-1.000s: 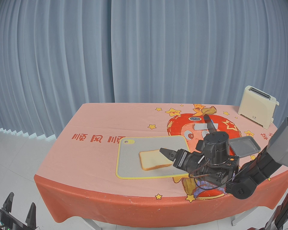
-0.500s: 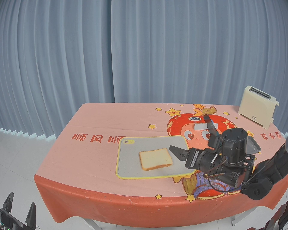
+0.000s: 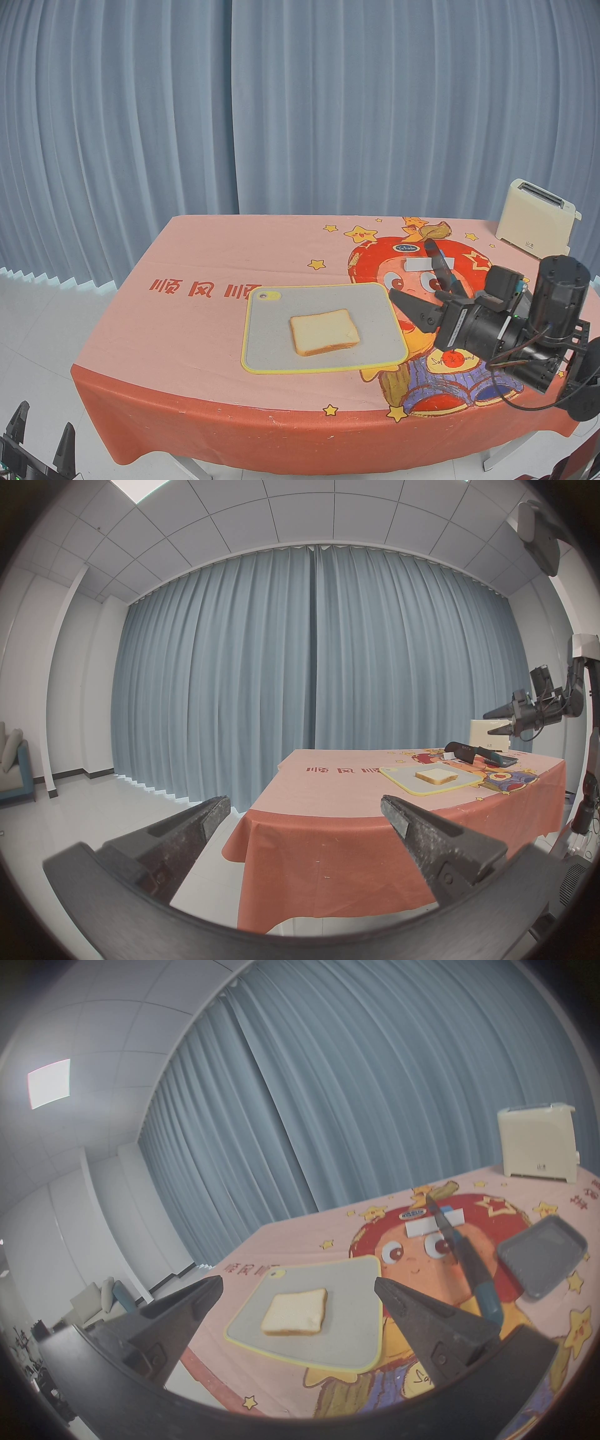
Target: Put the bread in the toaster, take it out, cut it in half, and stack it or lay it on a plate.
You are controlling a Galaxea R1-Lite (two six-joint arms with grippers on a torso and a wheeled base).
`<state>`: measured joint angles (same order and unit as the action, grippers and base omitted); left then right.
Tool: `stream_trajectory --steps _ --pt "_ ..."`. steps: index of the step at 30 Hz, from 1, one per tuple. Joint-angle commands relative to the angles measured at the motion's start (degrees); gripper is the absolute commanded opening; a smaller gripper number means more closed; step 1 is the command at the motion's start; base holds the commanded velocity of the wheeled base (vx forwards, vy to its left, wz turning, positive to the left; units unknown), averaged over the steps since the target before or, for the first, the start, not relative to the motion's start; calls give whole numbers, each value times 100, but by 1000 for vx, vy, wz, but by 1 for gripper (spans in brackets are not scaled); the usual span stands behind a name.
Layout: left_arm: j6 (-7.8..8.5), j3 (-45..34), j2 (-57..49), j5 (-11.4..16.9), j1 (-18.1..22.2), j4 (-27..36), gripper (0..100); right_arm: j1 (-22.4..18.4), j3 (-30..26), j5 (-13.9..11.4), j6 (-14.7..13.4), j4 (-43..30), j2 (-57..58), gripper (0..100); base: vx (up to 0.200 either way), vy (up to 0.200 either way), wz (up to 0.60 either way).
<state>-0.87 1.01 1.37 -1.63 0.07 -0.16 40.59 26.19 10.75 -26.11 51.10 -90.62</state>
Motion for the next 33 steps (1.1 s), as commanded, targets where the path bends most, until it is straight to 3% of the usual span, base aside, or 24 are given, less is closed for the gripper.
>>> stream_trajectory --steps 1,19,22,28,33 --pt "-1 -101 4 -4 1 -2 100 -8 -122 -47 185 -13 713 100 0 0 0" --pt "-1 -101 4 -4 1 -2 100 1 -474 -205 212 23 2005 100 0 0 0" --pt "-1 -101 4 -4 1 -2 100 -96 -377 -337 177 84 2066 100 0 0 0" --pt "-1 -101 4 -4 1 -2 100 -368 361 -548 1 5 2014 100 0 0 0" --pt "-1 -101 4 -4 1 -2 100 -394 352 -812 -113 5 1908 100 0 0 0"
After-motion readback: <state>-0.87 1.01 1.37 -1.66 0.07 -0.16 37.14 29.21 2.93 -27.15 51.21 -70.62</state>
